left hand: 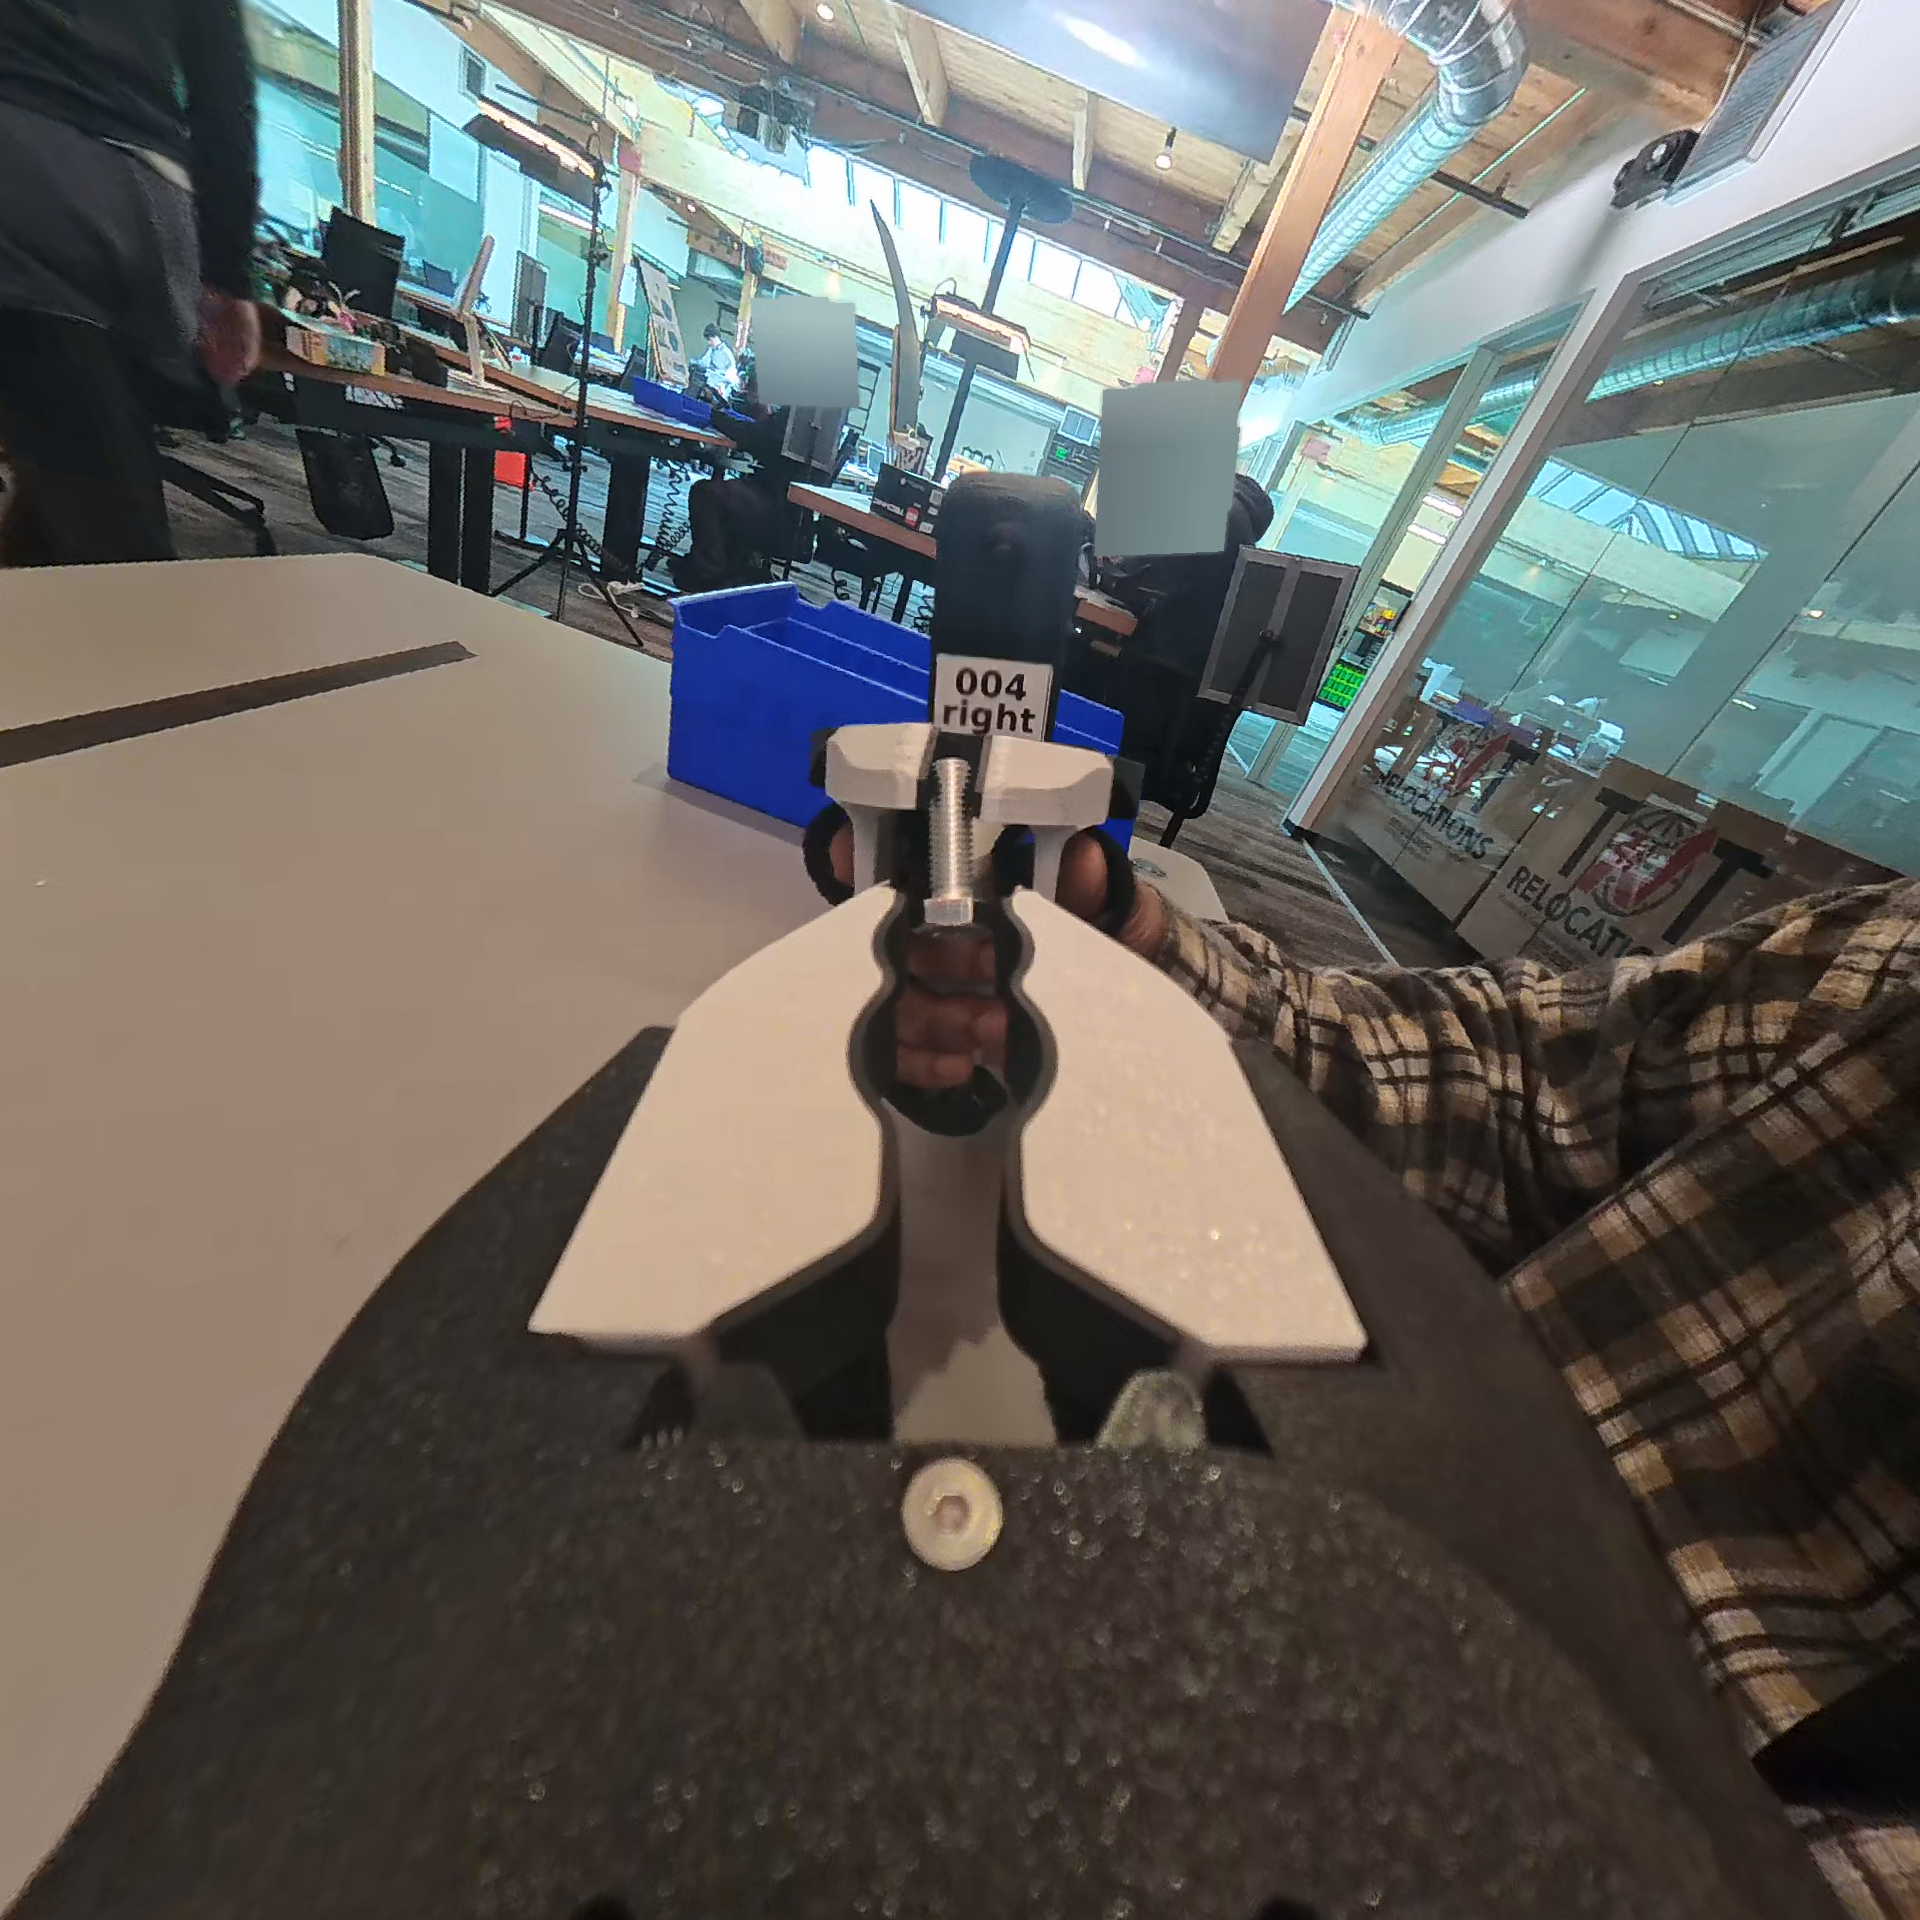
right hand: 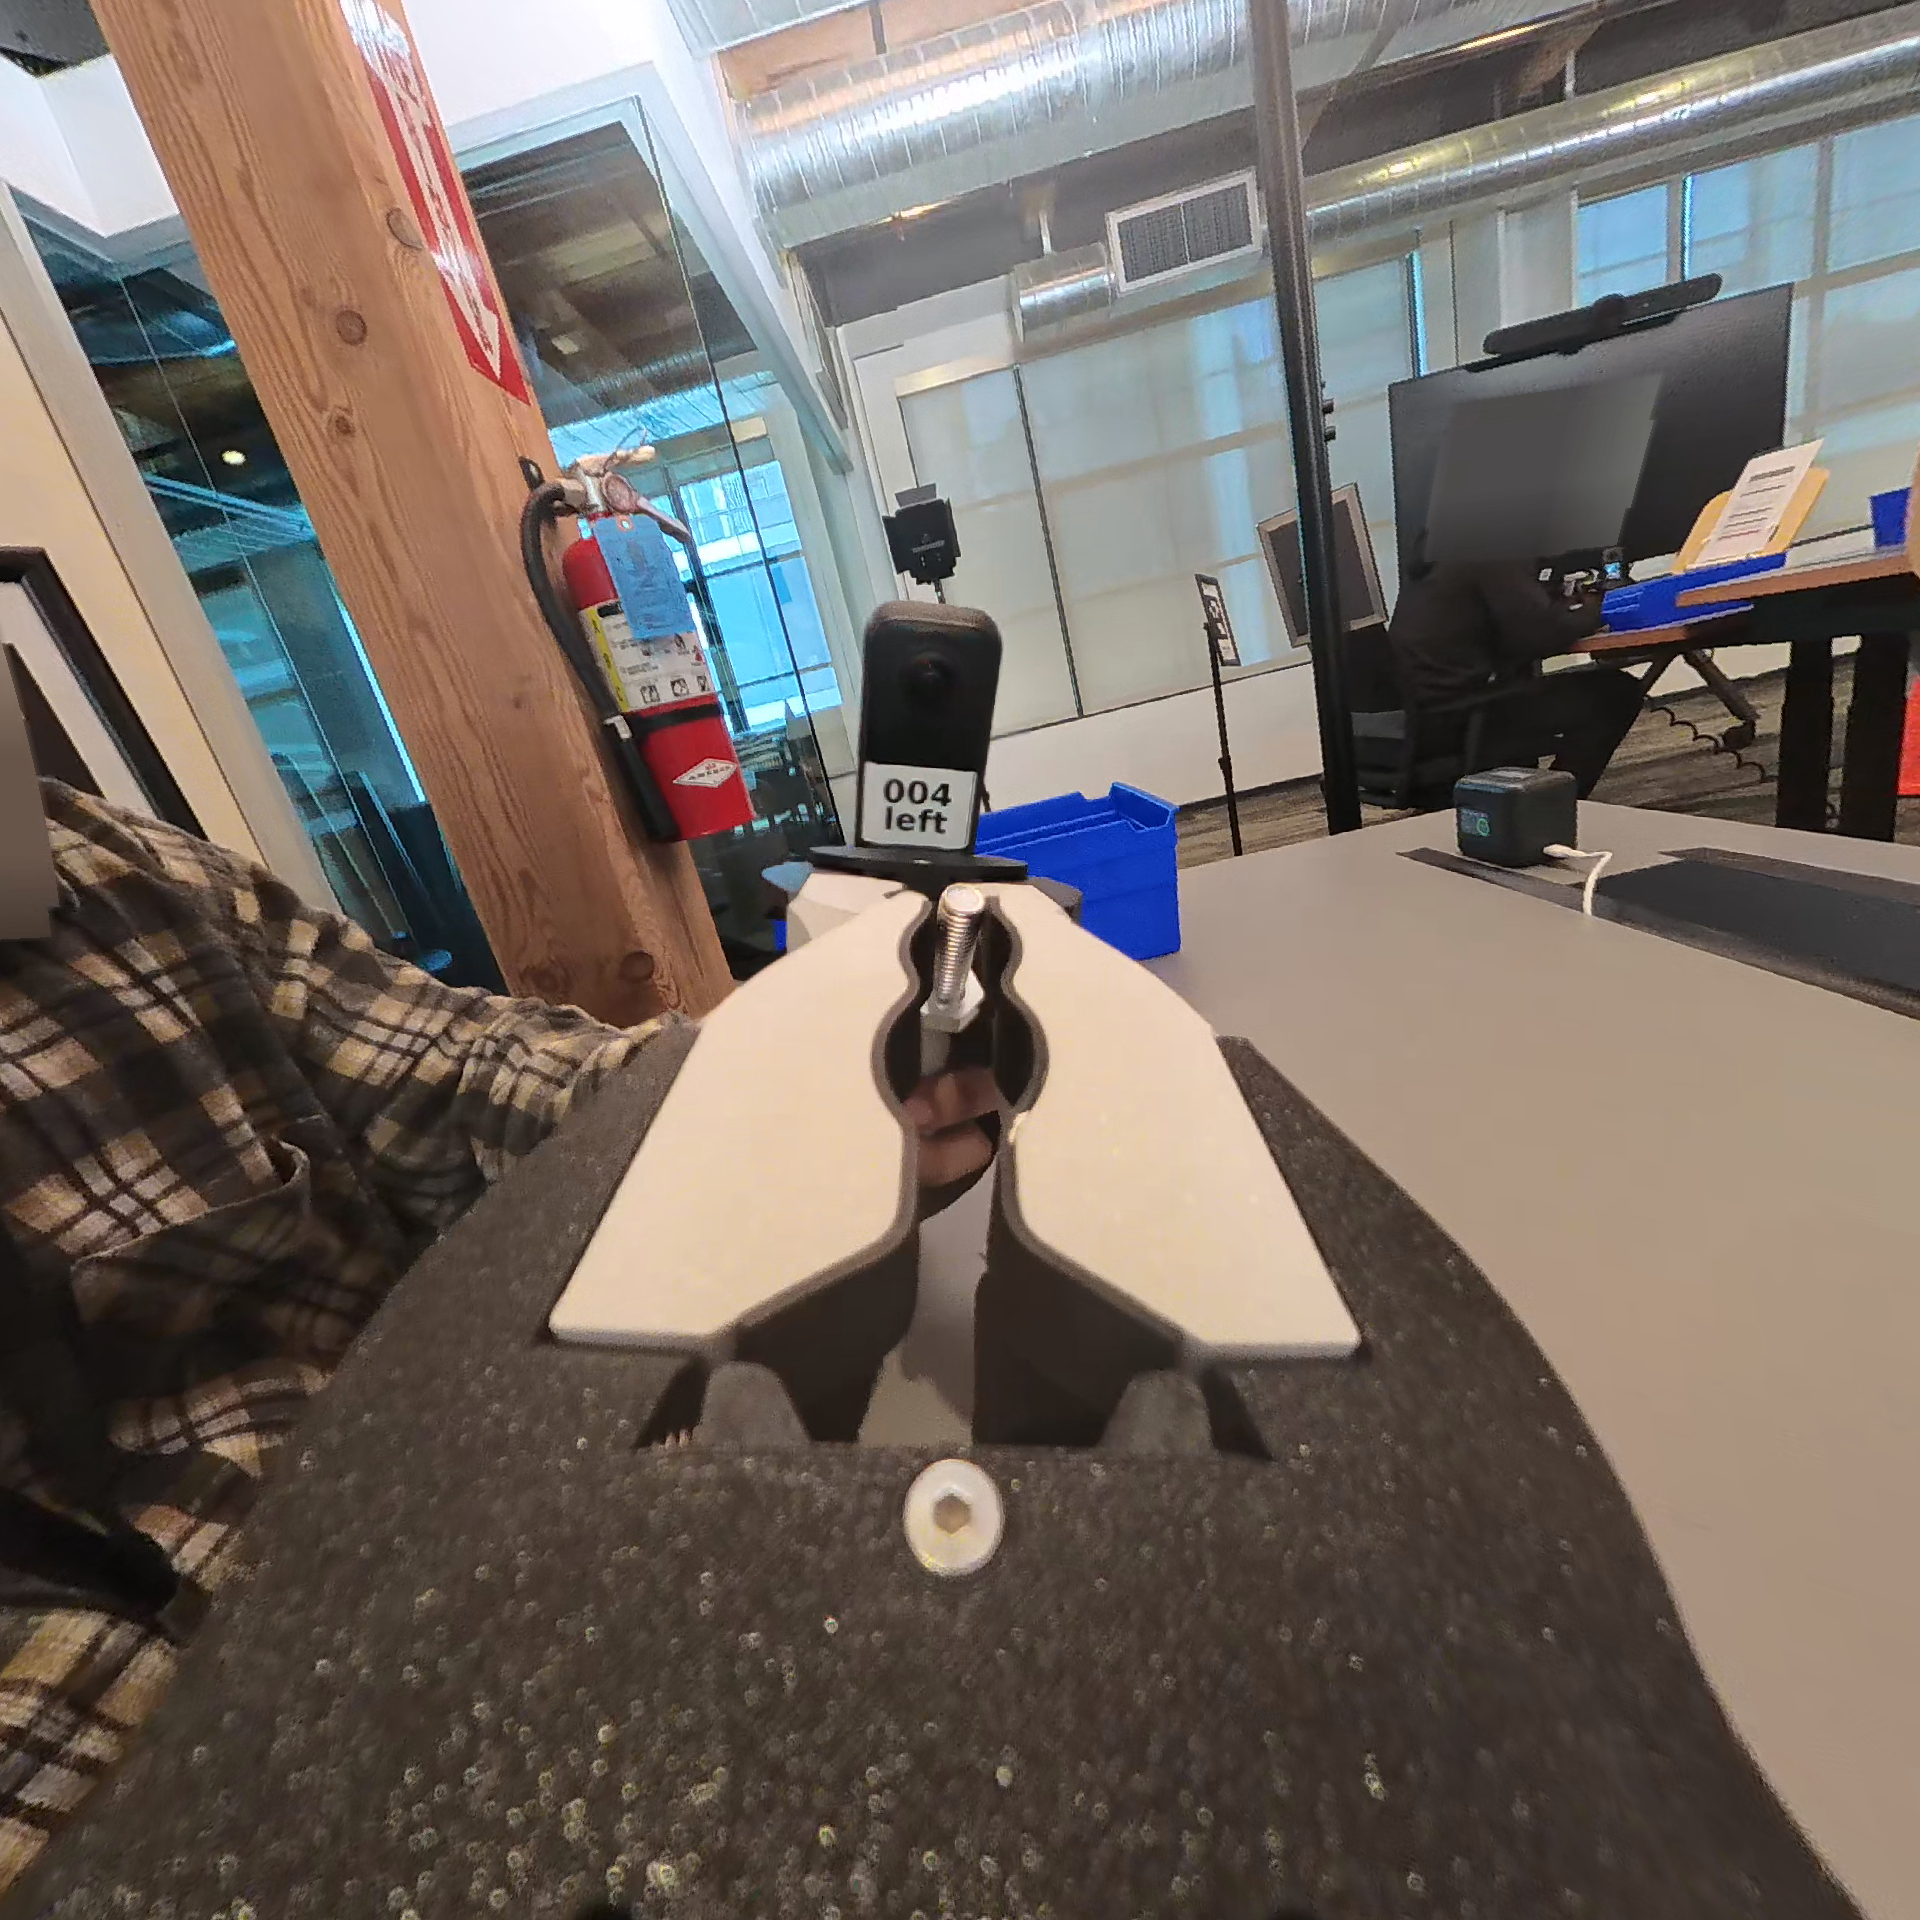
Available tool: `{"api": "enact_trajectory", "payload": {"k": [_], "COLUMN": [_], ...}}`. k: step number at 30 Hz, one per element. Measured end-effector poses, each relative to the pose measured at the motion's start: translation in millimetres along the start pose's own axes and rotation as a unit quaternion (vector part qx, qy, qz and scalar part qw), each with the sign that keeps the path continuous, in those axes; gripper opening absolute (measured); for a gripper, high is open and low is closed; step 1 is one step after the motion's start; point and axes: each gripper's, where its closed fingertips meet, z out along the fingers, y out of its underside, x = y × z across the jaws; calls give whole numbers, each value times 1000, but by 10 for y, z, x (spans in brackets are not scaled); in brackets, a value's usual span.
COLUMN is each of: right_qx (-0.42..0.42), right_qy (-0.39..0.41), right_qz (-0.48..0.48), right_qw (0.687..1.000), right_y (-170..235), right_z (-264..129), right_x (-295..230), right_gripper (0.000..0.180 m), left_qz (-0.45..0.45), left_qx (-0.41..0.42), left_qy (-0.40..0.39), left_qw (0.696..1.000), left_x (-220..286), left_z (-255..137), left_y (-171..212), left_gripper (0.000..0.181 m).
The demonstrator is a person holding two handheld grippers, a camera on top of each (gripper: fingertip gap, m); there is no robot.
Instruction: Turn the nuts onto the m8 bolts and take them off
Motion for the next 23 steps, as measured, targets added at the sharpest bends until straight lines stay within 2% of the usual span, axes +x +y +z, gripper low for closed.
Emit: {"api": "enact_trajectory", "payload": {"k": [4, 8, 11, 23], "right_qx": [-56, -138, -179, -193], "right_qy": [4, 19, 22, -3], "right_qz": [-37, -77, -90, -71], "right_qw": [998, 987, 980, 978], "right_y": [63, 205, 289, 336], "right_z": [-3, -32, -67, -77], "right_x": [-25, -15, -9, -79], "right_gripper": [7, 7, 7, 7], "left_qz": [6, 11, 17, 44], "left_qx": [-33, -105, -138, -142], "left_qy": [3, -5, -3, 7], "left_qw": [999, 994, 990, 989], "left_x": [-6, -54, -55, 15], "left_z": [9, 10, 11, 42], "left_y": [75, 277, 388, 401], "left_gripper": [16, 30, 31, 24]}}
